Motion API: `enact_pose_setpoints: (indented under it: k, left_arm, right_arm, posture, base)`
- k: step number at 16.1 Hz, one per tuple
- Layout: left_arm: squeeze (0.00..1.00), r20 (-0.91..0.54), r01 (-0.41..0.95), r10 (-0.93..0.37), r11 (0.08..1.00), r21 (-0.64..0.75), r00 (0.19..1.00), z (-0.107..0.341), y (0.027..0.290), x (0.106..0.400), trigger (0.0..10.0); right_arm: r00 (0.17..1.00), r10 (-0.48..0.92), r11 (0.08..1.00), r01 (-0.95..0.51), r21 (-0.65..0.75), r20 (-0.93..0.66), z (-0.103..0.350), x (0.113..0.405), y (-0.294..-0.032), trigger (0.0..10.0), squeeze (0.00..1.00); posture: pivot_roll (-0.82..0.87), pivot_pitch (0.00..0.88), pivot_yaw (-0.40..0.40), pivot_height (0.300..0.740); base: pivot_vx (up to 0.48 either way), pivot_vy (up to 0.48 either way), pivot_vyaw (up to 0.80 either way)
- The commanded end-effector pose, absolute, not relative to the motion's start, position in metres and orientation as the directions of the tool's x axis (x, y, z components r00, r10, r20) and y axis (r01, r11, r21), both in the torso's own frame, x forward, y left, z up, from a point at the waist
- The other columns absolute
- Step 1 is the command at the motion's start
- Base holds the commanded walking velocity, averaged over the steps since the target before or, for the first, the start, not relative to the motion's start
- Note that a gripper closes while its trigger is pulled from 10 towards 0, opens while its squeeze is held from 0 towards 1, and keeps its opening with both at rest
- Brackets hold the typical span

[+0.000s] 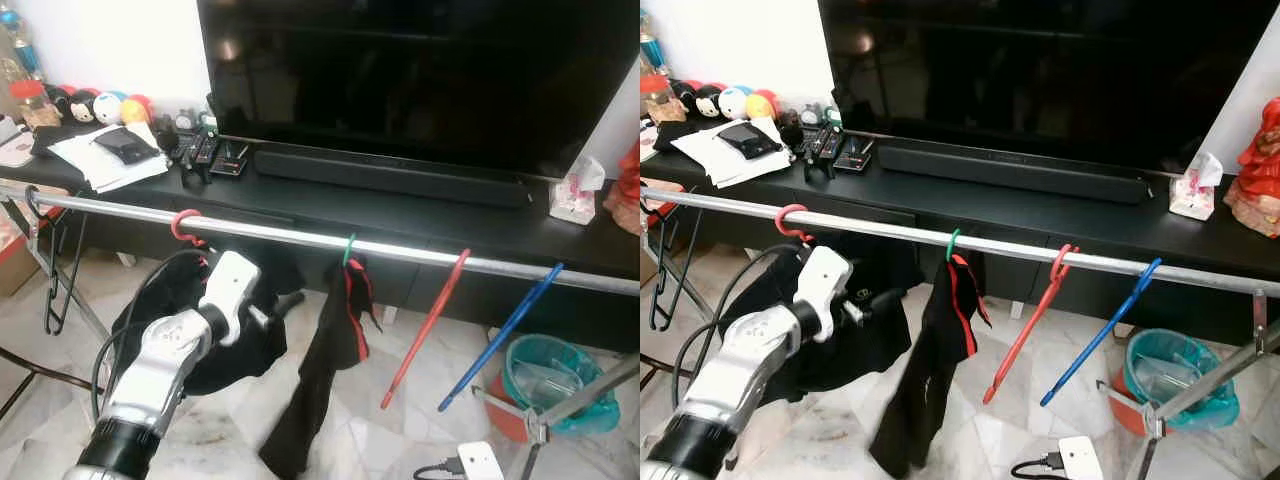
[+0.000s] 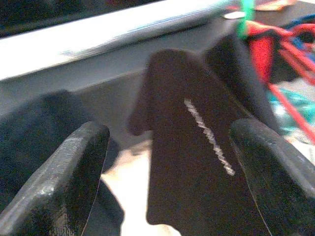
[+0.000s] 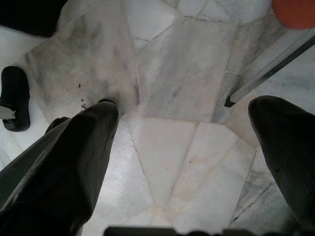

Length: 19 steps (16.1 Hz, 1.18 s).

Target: Hang hanger

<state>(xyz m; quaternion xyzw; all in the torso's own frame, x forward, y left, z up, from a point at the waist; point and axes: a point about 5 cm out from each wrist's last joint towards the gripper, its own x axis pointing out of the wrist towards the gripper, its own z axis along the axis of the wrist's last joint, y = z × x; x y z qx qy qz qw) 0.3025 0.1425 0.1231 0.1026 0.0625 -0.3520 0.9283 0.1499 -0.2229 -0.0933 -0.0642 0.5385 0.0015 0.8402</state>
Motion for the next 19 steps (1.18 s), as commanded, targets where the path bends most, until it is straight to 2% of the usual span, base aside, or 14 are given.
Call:
enact_pose_setpoints:
  k: [1,5,8,9,11,12,14,16,19]
  left_arm:
    - [0.0,-0.179,0.695,-0.672,0.706,0.136,0.718,0.13,0.14,0.301,10.0]
    - [0.0,-0.219,0.772,-0.743,0.627,0.105,0.633,0.127,0.115,0.295,10.0]
    - [0.0,-0.243,0.766,-0.734,0.64,0.066,0.634,0.121,0.076,0.302,10.0]
    - [0.0,-0.239,0.757,-0.727,0.65,0.06,0.643,0.121,0.07,0.303,10.0]
    - [0.0,-0.283,0.719,-0.679,0.693,0.057,0.677,0.113,0.053,0.308,10.0]
    - [0.0,-0.3,0.682,-0.631,0.724,0.106,0.716,0.111,0.05,0.313,10.0]
    - [0.0,-0.289,0.601,-0.552,0.791,0.115,0.782,0.114,0.053,0.321,10.0]
    - [0.0,-0.282,0.507,-0.453,0.847,0.158,0.846,0.115,0.068,0.329,10.0]
    - [0.0,-0.284,0.451,-0.388,0.868,0.207,0.877,0.113,0.097,0.332,10.0]
  right_arm:
    - [0.419,-0.07,0.992,-0.069,-0.108,-0.905,-0.093,0.15,-0.224,10.0,0.0]
    - [0.419,-0.069,0.991,-0.072,-0.109,-0.905,-0.093,0.151,-0.224,10.0,0.0]
    - [0.421,-0.07,0.991,-0.071,-0.109,-0.905,-0.092,0.151,-0.224,10.0,0.0]
    - [0.421,-0.07,0.992,-0.069,-0.109,-0.904,-0.093,0.151,-0.224,10.0,0.0]
    - [0.422,-0.071,0.992,-0.065,-0.109,-0.904,-0.093,0.151,-0.223,10.0,0.0]
    - [0.423,-0.072,0.993,-0.059,-0.107,-0.903,-0.093,0.151,-0.223,10.0,0.0]
    - [0.423,-0.073,0.993,-0.054,-0.106,-0.903,-0.093,0.151,-0.222,10.0,0.0]
    - [0.422,-0.074,0.993,-0.052,-0.106,-0.903,-0.093,0.15,-0.223,10.0,0.0]
    - [0.421,-0.073,0.993,-0.057,-0.106,-0.904,-0.093,0.15,-0.223,10.0,0.0]
  posture:
    - [0.1,0.0,-0.078,0.732]
    - [0.1,0.0,-0.083,0.732]
    - [0.09,0.0,-0.08,0.732]
    - [0.09,0.0,-0.079,0.732]
    - [0.09,0.0,-0.072,0.732]
    - [0.08,0.0,-0.063,0.732]
    - [0.07,0.0,-0.062,0.732]
    - [0.08,0.0,-0.064,0.732]
    - [0.09,0.0,-0.068,0.732]
  base:
    - [0.0,0.0,0.0]
    - [0.0,0.0,0.0]
    - [0.0,0.0,0.0]
    - [0.0,0.0,0.0]
    - [0.0,0.0,0.0]
    - [0.0,0.0,0.0]
    - [0.0,0.0,0.0]
    - [0.0,0.0,0.0]
    - [0.0,0.0,0.0]
